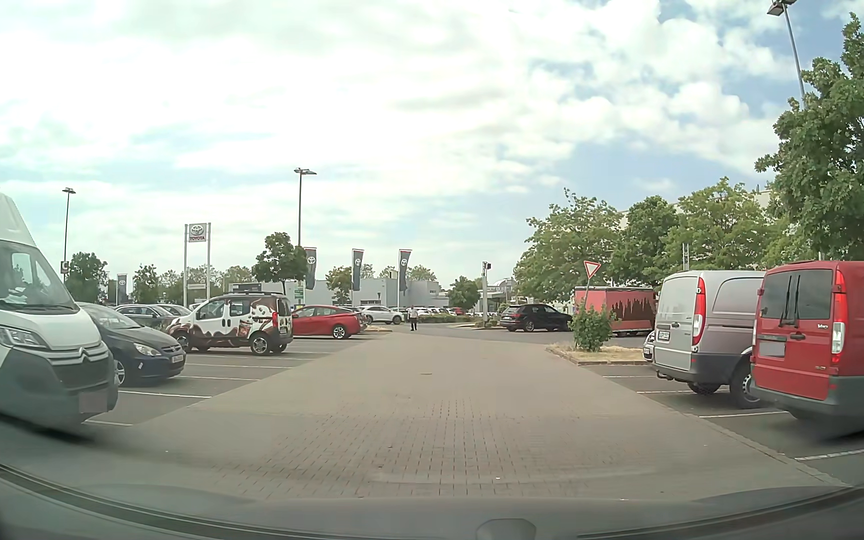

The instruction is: Follow the waypoints while adhering to traffic rules and regulations

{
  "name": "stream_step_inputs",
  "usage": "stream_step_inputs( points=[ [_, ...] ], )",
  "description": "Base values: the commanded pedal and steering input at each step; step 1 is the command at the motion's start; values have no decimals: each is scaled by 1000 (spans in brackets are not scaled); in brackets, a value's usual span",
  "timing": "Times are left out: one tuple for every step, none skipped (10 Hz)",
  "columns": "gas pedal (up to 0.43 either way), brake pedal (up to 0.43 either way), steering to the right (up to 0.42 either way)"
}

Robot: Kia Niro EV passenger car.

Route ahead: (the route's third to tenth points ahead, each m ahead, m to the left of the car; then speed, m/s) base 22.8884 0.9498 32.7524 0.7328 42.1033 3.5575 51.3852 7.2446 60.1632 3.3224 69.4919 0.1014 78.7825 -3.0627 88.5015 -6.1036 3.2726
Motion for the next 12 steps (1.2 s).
stream_step_inputs(
  points=[
    [39,24,13],
    [39,24,13],
    [39,24,13],
    [39,24,13],
    [39,24,13],
    [39,24,13],
    [39,24,13],
    [39,24,13],
    [39,24,13],
    [39,30,13],
    [39,24,13],
    [39,24,13]
  ],
)
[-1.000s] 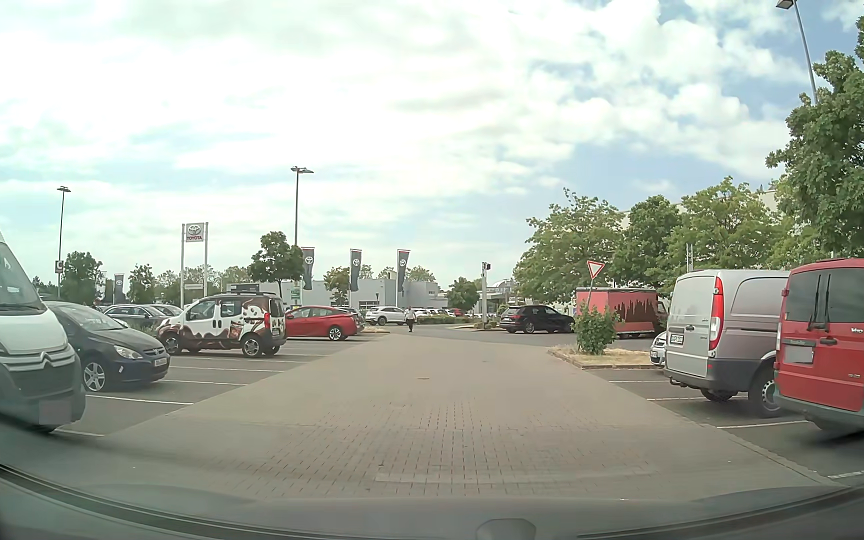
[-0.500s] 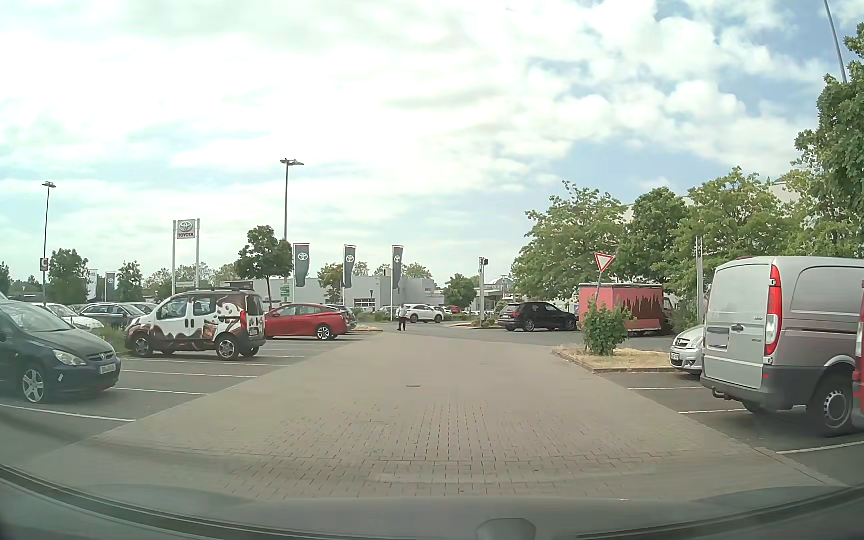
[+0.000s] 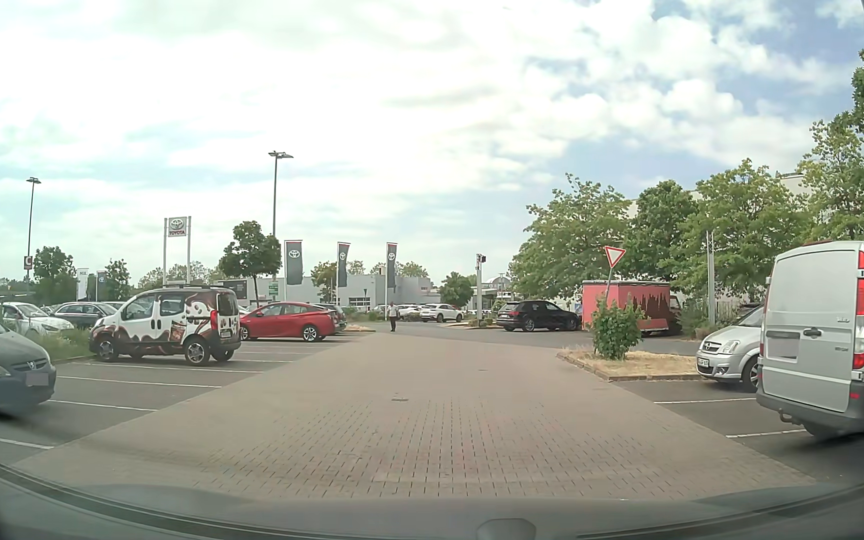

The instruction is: Follow the waypoints while adhering to traffic rules and regulations

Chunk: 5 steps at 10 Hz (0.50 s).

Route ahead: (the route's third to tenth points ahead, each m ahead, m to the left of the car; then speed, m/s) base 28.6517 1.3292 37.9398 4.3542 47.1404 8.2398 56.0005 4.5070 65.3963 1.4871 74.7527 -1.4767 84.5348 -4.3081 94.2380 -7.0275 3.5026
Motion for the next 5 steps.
stream_step_inputs(
  points=[
    [39,30,13],
    [39,30,13],
    [39,24,13],
    [39,24,13],
    [39,30,13]
  ],
)
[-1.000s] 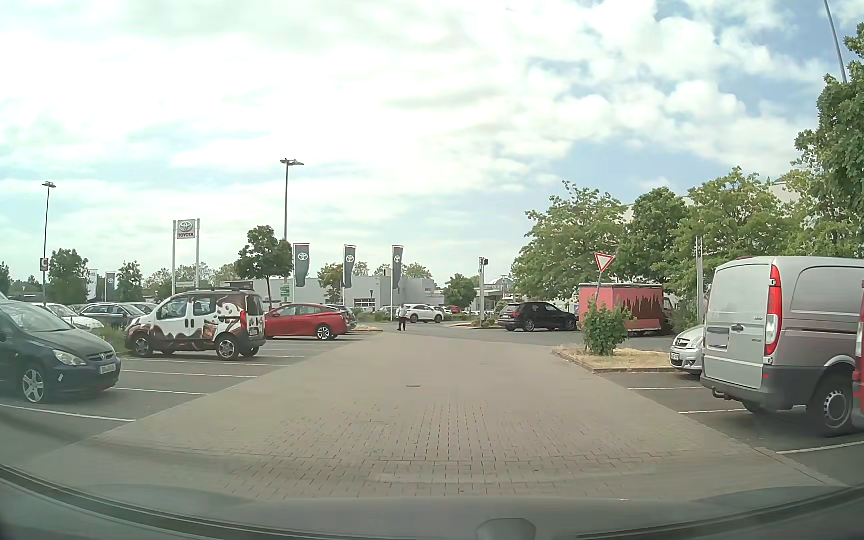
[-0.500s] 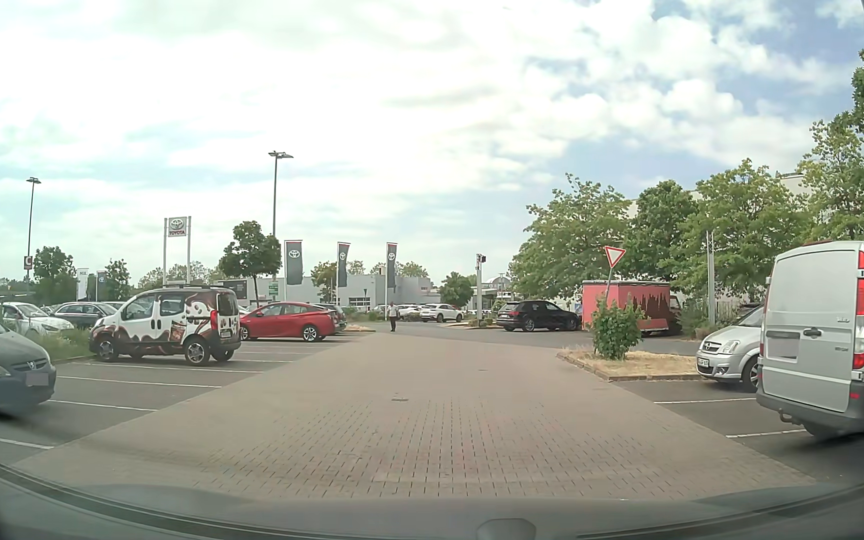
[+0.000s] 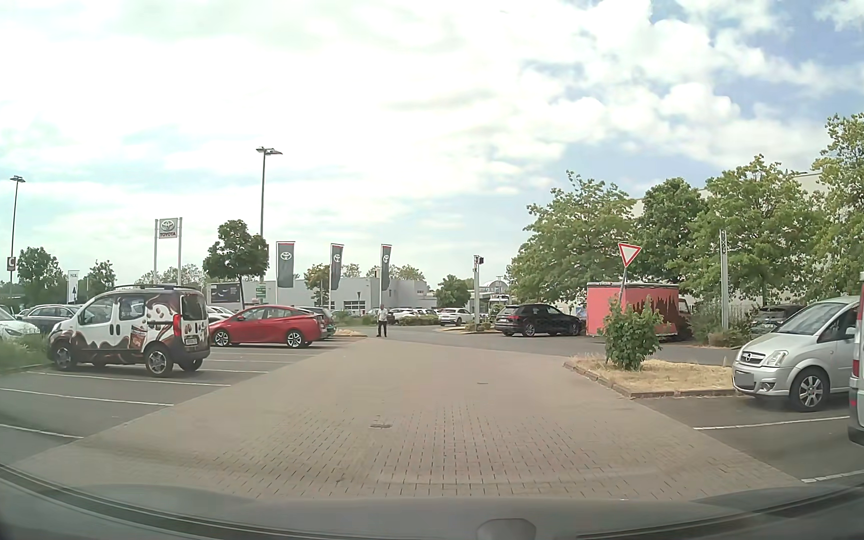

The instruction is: Follow the waypoints while adhering to traffic rules and regulations

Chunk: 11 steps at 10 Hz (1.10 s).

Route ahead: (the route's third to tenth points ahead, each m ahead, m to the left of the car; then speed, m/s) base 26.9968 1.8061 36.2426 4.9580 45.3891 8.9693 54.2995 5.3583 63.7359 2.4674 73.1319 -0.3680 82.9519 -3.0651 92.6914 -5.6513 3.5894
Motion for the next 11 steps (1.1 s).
stream_step_inputs(
  points=[
    [39,24,13],
    [39,24,13],
    [39,24,13],
    [39,30,13],
    [39,24,13],
    [39,24,12],
    [39,30,12],
    [39,24,12],
    [28,24,12],
    [28,30,12],
    [20,30,12]
  ],
)
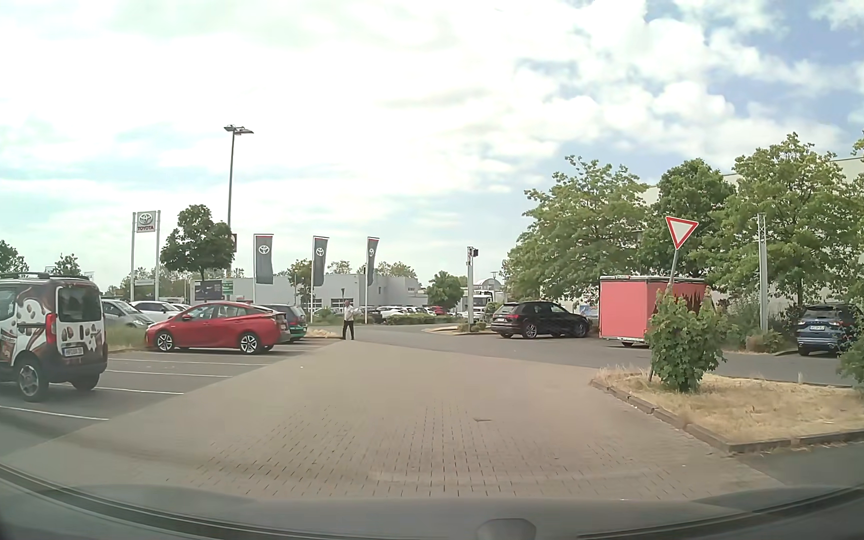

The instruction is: Follow the waypoints while adhering to traffic rules and regulations

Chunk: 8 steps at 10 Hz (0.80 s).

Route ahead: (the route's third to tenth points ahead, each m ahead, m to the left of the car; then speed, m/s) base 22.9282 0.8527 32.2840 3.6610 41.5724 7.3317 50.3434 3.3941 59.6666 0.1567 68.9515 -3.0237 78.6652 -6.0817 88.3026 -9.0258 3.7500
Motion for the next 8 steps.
stream_step_inputs(
  points=[
    [0,24,12],
    [0,24,12],
    [0,24,12],
    [0,24,12],
    [0,24,12],
    [0,30,12],
    [0,24,12],
    [0,24,14]
  ],
)
